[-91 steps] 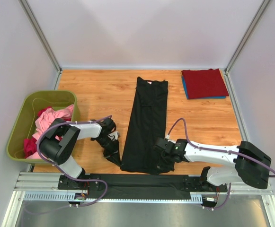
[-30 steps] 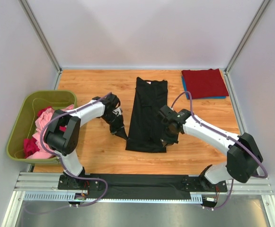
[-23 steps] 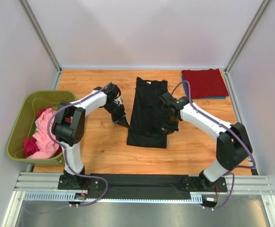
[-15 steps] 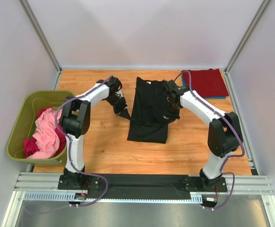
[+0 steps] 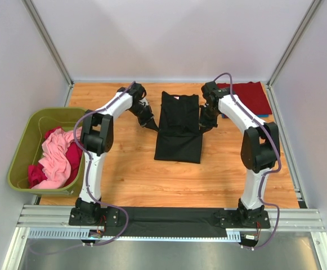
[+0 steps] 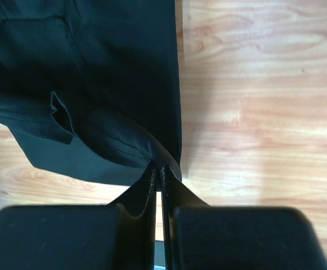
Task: Fold and stack the t-shirts
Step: Fold the tshirt
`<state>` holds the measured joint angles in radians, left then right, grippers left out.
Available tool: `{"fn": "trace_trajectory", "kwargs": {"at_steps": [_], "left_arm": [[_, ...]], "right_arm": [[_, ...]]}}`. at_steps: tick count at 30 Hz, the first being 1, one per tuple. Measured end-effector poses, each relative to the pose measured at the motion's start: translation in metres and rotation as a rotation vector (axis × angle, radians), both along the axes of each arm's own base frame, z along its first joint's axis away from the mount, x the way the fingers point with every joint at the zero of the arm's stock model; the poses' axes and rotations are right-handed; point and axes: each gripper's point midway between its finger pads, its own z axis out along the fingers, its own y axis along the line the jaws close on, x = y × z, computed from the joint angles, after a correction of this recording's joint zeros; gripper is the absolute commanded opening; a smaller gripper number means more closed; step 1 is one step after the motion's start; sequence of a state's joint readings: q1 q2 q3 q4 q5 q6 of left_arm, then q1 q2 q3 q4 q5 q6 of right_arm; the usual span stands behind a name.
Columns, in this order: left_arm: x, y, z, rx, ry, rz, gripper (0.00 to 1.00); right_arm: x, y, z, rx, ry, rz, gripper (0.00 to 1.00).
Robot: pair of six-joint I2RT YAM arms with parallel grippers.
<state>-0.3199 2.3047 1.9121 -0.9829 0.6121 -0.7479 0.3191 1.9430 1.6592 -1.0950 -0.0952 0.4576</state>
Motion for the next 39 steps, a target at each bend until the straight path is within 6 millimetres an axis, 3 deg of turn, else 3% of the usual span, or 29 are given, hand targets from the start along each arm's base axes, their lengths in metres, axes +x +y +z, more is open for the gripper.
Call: {"fn": "trace_trajectory", "kwargs": {"at_steps": [7, 13, 17, 22, 24, 25, 29, 33, 36, 39], "left_arm": [[0.013, 0.003, -0.003, 0.036, -0.014, 0.017, 0.00], [0.022, 0.006, -0.001, 0.054, -0.041, 0.038, 0.00], [0.027, 0.006, -0.005, 0.065, -0.043, 0.049, 0.00], [0.039, 0.004, -0.016, 0.071, -0.060, 0.063, 0.00], [0.044, 0.003, -0.018, 0.068, -0.069, 0.071, 0.11], [0.046, 0.002, -0.018, 0.067, -0.066, 0.080, 0.17], [0.059, 0.000, -0.011, 0.066, -0.094, 0.108, 0.43], [0.066, 0.008, -0.005, 0.114, -0.137, 0.124, 0.44], [0.051, 0.019, -0.002, 0.163, -0.143, 0.113, 0.44], [0.023, 0.026, 0.001, 0.196, -0.138, 0.066, 0.40]], "right_arm": [[0.015, 0.003, -0.010, 0.014, -0.004, 0.033, 0.00], [0.032, 0.004, -0.007, 0.027, -0.039, 0.040, 0.00], [0.046, 0.006, -0.006, 0.034, -0.076, 0.041, 0.00], [0.059, 0.005, -0.018, 0.034, -0.074, 0.032, 0.02], [0.063, 0.002, -0.026, 0.031, -0.062, 0.022, 0.06], [0.065, -0.001, -0.030, 0.031, -0.055, 0.015, 0.14], [0.075, -0.014, -0.035, 0.043, -0.043, -0.018, 0.31], [0.090, -0.021, -0.016, 0.079, -0.084, -0.028, 0.41], [0.082, -0.017, -0.009, 0.121, -0.083, -0.011, 0.43], [0.047, -0.014, -0.011, 0.156, -0.029, 0.013, 0.37]]}}
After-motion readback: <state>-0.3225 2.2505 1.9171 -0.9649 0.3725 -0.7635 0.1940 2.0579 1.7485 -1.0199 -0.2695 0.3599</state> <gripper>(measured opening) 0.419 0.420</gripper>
